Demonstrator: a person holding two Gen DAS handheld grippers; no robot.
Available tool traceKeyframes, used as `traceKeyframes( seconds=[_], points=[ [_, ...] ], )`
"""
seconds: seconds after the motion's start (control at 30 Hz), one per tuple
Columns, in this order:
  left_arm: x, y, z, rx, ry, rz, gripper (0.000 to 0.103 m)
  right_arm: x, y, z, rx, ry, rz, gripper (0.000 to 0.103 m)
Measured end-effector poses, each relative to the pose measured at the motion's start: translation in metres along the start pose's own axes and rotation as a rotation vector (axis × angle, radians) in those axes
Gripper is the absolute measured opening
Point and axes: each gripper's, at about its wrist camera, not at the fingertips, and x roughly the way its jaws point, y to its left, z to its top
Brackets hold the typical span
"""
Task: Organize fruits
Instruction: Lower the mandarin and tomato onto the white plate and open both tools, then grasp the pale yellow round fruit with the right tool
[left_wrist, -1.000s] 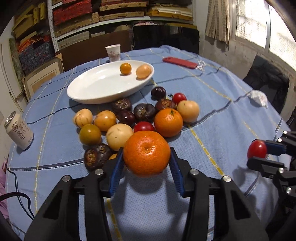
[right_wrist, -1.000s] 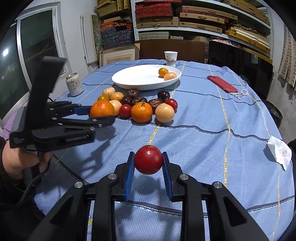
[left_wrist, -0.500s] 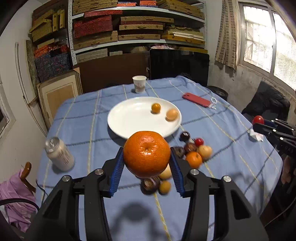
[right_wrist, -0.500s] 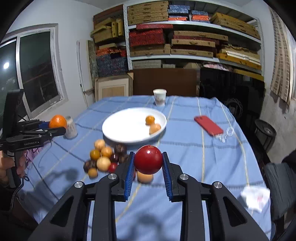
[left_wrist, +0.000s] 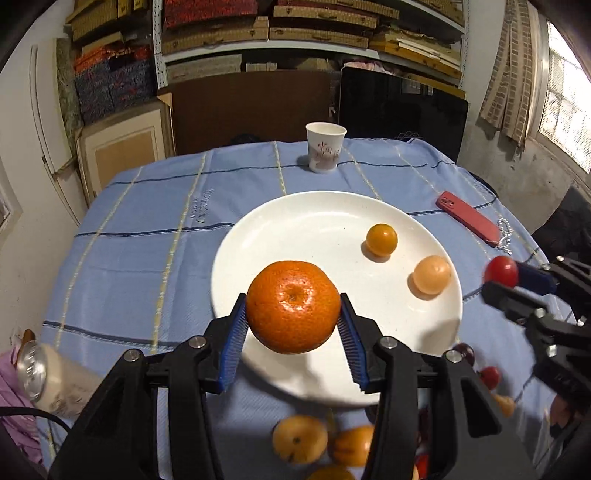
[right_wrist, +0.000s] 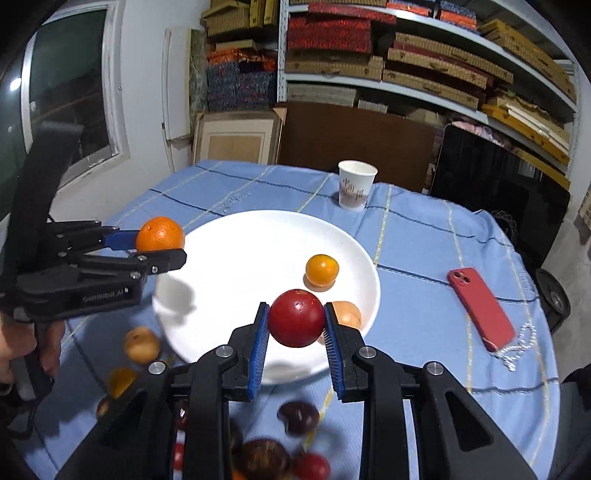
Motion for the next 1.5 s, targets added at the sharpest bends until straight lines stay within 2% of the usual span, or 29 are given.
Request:
traceKeyframes(
  seconds=[0.07,0.17,0.2,0.23,0.27,0.33,0.43,0.57,0.63,0.73,0.87,1.03,1.2,1.3,1.5],
  points=[
    [0.016,-0.002,0.005,0.012,0.008,0.008,0.047,0.022,0.003,0.004,-0.013,0.022,0.007,0.029],
    [0.034,-0.003,0.007,0.023,0.016,0.036,0.048,0.045,0.005,0.006,-0.032,0.044,-0.027,0.031],
    [0.038,-0.003,0.007,0.024,0.018,0.041,0.052,0.047,0.004,0.006,-0.030,0.039,-0.043,0.043],
    [0.038,-0.003,0.007,0.032,0.001,0.059,0.068,0.045,0.003,0.006,-0.023,0.016,-0.063,0.057],
    [0.035,-0.003,0.007,0.040,-0.017,0.081,0.088,0.041,0.001,0.005,-0.019,-0.003,-0.067,0.060],
    [0.024,-0.002,0.008,0.043,-0.070,0.126,0.098,0.035,-0.002,0.006,-0.017,-0.023,-0.058,0.060],
    [0.009,0.005,0.007,0.007,-0.064,0.091,0.098,0.021,-0.006,0.004,-0.002,-0.035,-0.057,0.060],
    [-0.031,0.011,-0.009,-0.026,-0.103,0.050,0.098,-0.018,-0.009,-0.010,0.021,-0.054,-0.041,0.060],
    [-0.049,0.012,-0.025,-0.024,-0.106,0.024,0.098,-0.039,-0.009,-0.026,0.019,-0.047,-0.035,0.062],
    [-0.069,0.008,-0.060,-0.012,-0.060,-0.024,0.098,-0.069,-0.008,-0.059,0.037,-0.031,-0.020,0.065],
    [-0.096,0.002,-0.109,0.034,-0.035,-0.032,0.098,-0.089,-0.002,-0.107,0.047,-0.001,-0.045,0.065],
    [-0.120,-0.004,-0.151,0.058,-0.023,-0.009,0.098,-0.077,0.004,-0.142,0.077,0.056,-0.053,0.065],
    [-0.134,-0.013,-0.178,0.070,-0.028,-0.008,0.098,-0.066,0.004,-0.141,0.090,0.074,-0.076,0.065],
    [-0.129,-0.016,-0.184,0.075,-0.001,-0.010,0.098,-0.060,0.006,-0.138,0.090,0.084,-0.069,0.065],
    [-0.125,-0.015,-0.183,0.070,-0.011,-0.005,0.098,-0.050,0.009,-0.131,0.076,0.093,-0.081,0.064]
  ],
)
